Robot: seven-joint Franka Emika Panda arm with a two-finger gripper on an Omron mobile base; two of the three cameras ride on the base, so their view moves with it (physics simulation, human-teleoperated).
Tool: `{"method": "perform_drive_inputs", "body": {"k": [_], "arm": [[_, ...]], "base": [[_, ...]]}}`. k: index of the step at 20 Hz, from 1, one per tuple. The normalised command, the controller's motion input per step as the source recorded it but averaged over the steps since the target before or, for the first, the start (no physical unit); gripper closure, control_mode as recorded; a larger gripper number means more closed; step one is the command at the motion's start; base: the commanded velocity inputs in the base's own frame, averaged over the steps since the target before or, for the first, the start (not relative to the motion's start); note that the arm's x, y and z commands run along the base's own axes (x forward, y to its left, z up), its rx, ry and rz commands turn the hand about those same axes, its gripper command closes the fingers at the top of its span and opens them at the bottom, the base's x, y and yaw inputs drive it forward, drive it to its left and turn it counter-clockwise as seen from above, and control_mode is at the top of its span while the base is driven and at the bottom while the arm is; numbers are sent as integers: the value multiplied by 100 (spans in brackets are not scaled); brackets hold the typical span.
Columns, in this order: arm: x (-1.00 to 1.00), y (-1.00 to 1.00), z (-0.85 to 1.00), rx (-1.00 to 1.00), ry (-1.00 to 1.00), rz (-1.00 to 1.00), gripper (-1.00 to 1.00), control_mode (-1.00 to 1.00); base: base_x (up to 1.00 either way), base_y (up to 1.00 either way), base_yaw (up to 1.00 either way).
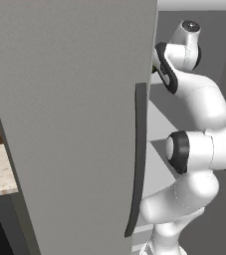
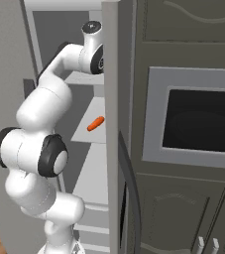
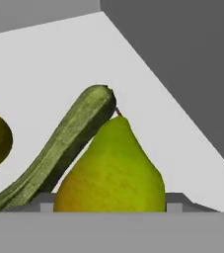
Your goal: Take the carrot and pear from the second highest rack and move them to the highest rack where the squash and pear are located, to maximize freezer space. Close the freezer door after rearranging.
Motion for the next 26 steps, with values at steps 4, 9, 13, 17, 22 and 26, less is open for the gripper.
{"method": "perform_drive_inputs", "body": {"k": [4,9,13,17,22,26], "arm": [[19,-2,-12,0,2,0,-100,-100],[14,-2,-10,0,0,0,-100,-100],[0,0,-1,0,-6,0,-100,-100],[-25,0,3,0,-26,0,-100,-100],[-81,1,9,0,-15,0,-100,-100],[-100,18,0,-1,0,0,-100,-100]], "base": [[0,0,0],[0,0,0],[0,0,0],[0,0,0],[0,0,0],[0,0,0]]}}
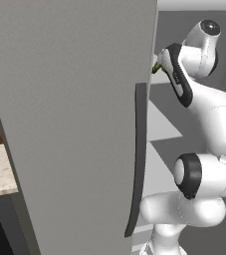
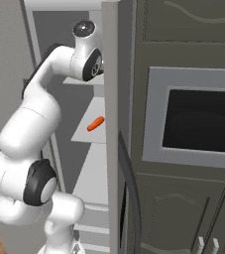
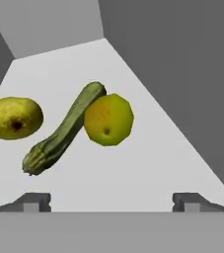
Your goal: Take the carrot and pear from the second highest rack and move them to the highest rack where the squash and pear are located, to maximize freezer space. Close the freezer door after rearranging.
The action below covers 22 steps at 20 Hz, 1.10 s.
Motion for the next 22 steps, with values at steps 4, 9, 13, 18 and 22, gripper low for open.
{"method": "perform_drive_inputs", "body": {"k": [4,9,13,18,22], "arm": [[-100,20,-1,-1,4,7,-100,-100],[-100,28,-35,-1,24,15,-100,-100],[-70,18,-95,8,35,12,-100,-100],[-14,13,-100,14,40,5,-100,-100],[25,37,-90,1,12,1,-100,-100]], "base": [[0,0,0],[0,0,0],[0,0,0],[0,0,0],[0,0,0]]}}
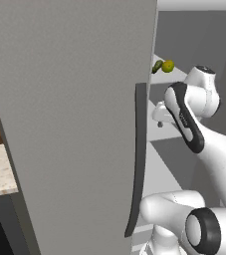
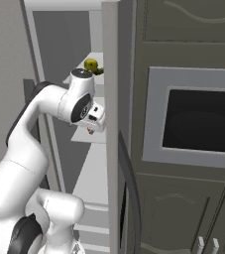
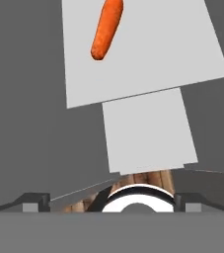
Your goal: Take the carrot and pear from the second highest rack and move them to the highest rack where the squash and pear are located, to maximize freezer space. Close the freezer door after rearranging.
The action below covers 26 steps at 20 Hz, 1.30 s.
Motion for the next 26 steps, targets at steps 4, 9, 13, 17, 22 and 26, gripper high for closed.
{"method": "perform_drive_inputs", "body": {"k": [4,9,13,17,22,26], "arm": [[34,29,-52,0,0,0,-100,-100],[17,1,-34,5,-11,0,-100,-100],[1,0,-4,12,-25,0,-100,-100],[11,0,0,14,-25,0,-100,-100],[25,0,-5,11,-7,0,-100,-100],[24,0,-1,2,0,0,-100,-100]], "base": [[0,0,0],[0,0,0],[0,0,0],[0,0,0],[0,0,0],[0,0,0]]}}
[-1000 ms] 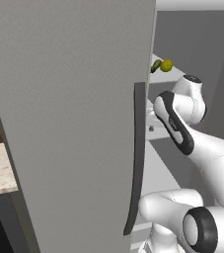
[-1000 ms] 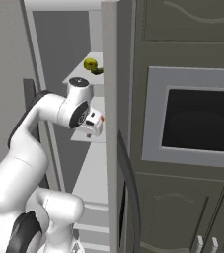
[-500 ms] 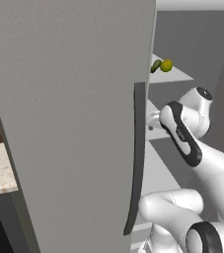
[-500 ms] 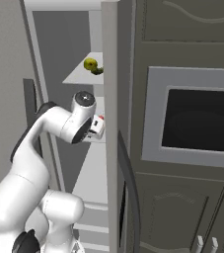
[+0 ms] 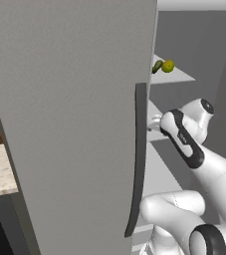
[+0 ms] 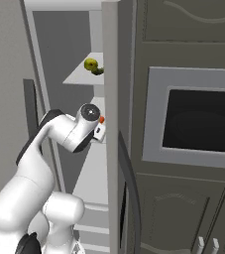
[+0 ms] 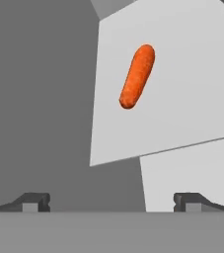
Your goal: Take the carrot and pear from the second highest rack and move them to the highest rack where the squash and pear are located, to maximize freezer space. Close the freezer door after rearranging.
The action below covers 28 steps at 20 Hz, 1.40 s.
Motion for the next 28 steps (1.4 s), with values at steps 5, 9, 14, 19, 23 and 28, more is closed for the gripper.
{"method": "perform_drive_inputs", "body": {"k": [5,9,14,19,23,28], "arm": [[31,0,-1,0,2,0,-100,-100],[34,0,-1,0,3,0,-100,-100],[35,0,-6,0,3,0,-100,-100],[36,0,-16,0,3,0,-100,-100],[32,0,-18,0,0,0,-100,-100],[29,0,-15,0,0,0,-100,-100]], "base": [[0,0,0],[0,0,0],[0,0,0],[0,0,0],[0,0,0],[0,0,0]]}}
